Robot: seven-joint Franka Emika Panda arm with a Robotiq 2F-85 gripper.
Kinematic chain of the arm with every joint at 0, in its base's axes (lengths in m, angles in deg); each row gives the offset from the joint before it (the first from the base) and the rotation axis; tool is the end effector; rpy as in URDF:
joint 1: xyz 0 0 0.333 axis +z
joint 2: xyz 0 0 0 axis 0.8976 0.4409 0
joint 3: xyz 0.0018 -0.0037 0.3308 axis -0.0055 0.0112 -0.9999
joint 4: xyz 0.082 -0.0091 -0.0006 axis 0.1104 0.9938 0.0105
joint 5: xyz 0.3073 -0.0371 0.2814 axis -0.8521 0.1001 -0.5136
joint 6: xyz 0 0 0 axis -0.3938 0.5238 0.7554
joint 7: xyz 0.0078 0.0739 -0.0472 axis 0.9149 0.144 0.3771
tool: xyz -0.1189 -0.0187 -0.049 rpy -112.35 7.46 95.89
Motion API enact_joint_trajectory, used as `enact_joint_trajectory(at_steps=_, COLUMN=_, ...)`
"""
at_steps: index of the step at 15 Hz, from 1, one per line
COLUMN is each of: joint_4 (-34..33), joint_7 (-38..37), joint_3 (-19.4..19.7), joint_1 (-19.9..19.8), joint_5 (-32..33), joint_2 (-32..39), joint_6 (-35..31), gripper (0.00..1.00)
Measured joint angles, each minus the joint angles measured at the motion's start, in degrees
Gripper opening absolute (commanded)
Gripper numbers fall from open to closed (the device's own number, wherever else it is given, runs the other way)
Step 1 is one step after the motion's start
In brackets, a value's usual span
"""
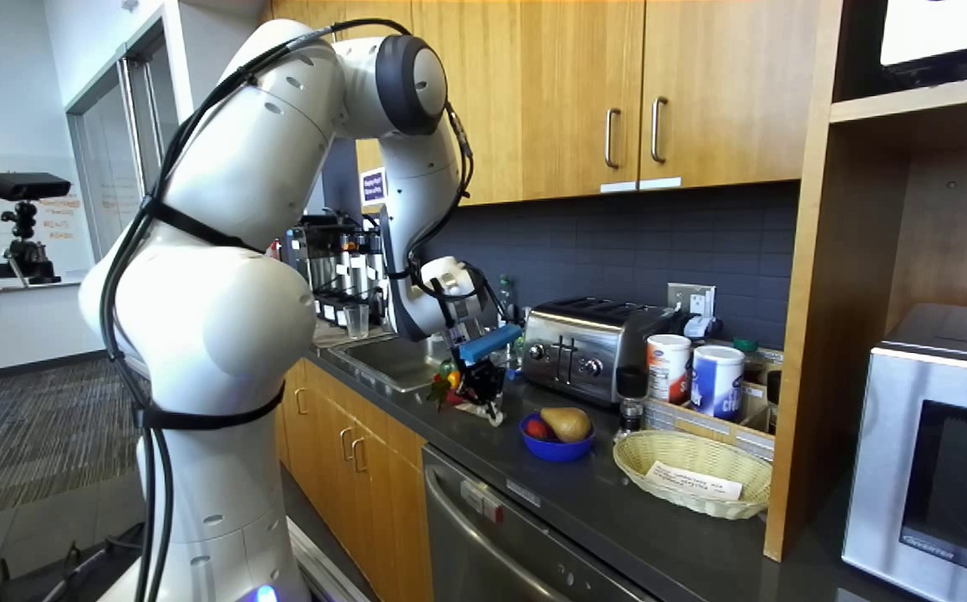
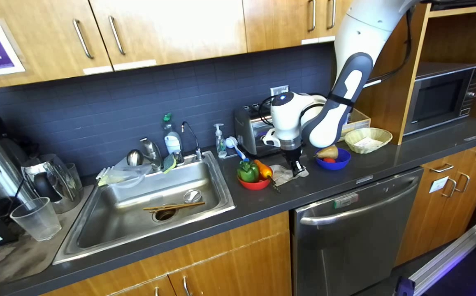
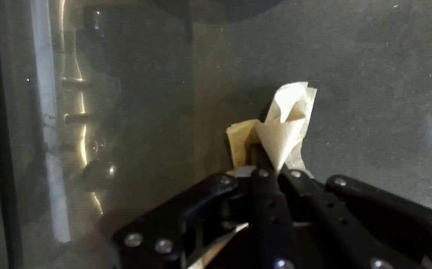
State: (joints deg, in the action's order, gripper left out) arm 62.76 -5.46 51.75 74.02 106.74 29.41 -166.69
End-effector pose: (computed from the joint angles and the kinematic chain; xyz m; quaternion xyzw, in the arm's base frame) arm 0.5618 0.1719 0.1244 0.7702 0.6158 -0.0113 0.1658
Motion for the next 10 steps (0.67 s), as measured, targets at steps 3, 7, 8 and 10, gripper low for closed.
enact_joint_trajectory(at_steps=3, joint_4=0.20, joint_7=-0.25, joint_3=0.00, joint_1=-0.16, joint_5=-0.06, joint_2=-0.06, joint_6=-0.42, gripper=0.31)
enact_joint_trajectory(at_steps=7, joint_4=-0.01, joint_7=-0.45, joint_3=0.04, joint_1=-0.81, joint_5=-0.06, joint_2=-0.04, joint_6=-1.54, gripper=0.53)
enact_joint_trajectory(at_steps=8, joint_4=-0.02, joint_7=-0.46, joint_3=0.06, joint_1=-1.05, joint_5=-0.06, joint_2=-0.04, joint_6=-1.92, gripper=0.58)
enact_joint_trajectory(at_steps=10, joint_4=-0.02, joint_7=-0.68, joint_3=0.26, joint_1=-1.35, joint_5=-0.04, joint_2=-0.03, joint_6=-2.78, gripper=0.70)
